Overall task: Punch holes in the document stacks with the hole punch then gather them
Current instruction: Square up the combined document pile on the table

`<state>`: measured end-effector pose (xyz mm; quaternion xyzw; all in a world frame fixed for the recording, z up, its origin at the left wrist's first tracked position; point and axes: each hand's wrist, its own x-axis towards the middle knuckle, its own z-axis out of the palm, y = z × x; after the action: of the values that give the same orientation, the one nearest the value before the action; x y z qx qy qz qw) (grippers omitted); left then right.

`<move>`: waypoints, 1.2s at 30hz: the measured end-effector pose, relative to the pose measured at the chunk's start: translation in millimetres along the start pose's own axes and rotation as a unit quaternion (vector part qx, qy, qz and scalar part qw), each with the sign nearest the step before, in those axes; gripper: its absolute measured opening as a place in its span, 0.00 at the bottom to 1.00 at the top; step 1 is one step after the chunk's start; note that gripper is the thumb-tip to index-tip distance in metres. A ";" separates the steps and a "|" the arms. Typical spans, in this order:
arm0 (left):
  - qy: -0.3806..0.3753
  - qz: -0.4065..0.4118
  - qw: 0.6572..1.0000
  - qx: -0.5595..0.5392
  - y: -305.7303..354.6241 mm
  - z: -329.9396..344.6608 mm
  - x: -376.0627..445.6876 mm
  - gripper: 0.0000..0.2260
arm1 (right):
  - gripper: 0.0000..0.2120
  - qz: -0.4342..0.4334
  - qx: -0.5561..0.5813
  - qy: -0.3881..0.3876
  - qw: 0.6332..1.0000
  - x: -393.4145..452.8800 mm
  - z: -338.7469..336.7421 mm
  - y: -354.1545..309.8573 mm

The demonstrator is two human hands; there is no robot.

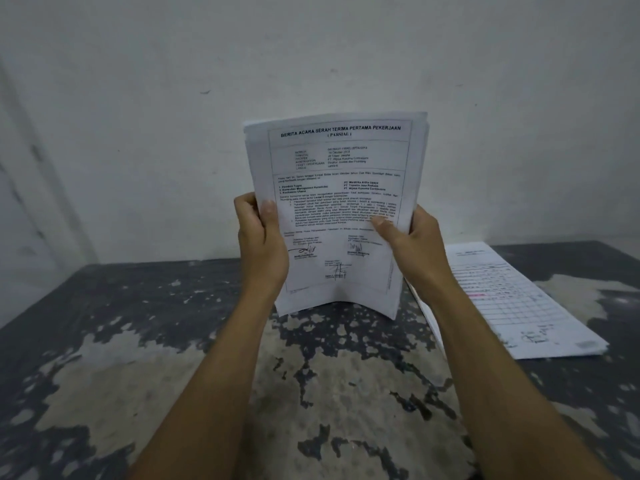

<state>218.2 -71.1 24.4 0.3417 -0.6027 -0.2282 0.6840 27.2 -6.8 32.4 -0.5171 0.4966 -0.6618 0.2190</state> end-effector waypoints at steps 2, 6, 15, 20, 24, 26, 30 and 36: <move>0.010 0.014 1.000 0.020 5.1 5.6 -1.8 0.08 | 0.09 -0.037 -0.023 0.036 0.998 -2.0 7.5 -2.3; 0.013 0.031 0.999 0.030 13.2 12.8 -4.0 0.08 | 0.06 -0.077 -0.057 0.080 0.992 -2.9 24.1 -8.7; -0.010 0.020 1.000 0.021 5.9 7.5 -7.6 0.09 | 0.10 -0.030 -0.007 0.091 0.995 -6.5 18.2 3.9; -0.002 0.035 0.999 -0.004 10.4 10.1 -7.6 0.09 | 0.10 -0.037 -0.005 0.090 0.995 -3.7 18.0 -4.1; -0.010 0.016 1.000 -0.019 5.2 2.2 -2.8 0.11 | 0.14 0.006 0.019 0.089 0.996 -2.0 7.6 -0.6; -0.018 0.010 0.999 -0.030 4.7 1.7 -1.2 0.11 | 0.15 0.027 0.037 0.091 0.995 0.1 1.0 1.8; -0.027 -0.011 0.997 -0.077 3.4 1.7 -2.4 0.10 | 0.16 0.045 0.049 0.072 0.995 2.4 0.5 3.0; -0.033 -0.007 0.996 -0.076 6.6 4.4 -4.5 0.10 | 0.14 0.045 0.048 0.058 0.996 2.9 3.6 3.0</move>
<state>212.5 -64.3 26.5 0.2847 -0.6036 -0.2895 0.6861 28.7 -11.9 31.0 -0.4437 0.4994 -0.7031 0.2439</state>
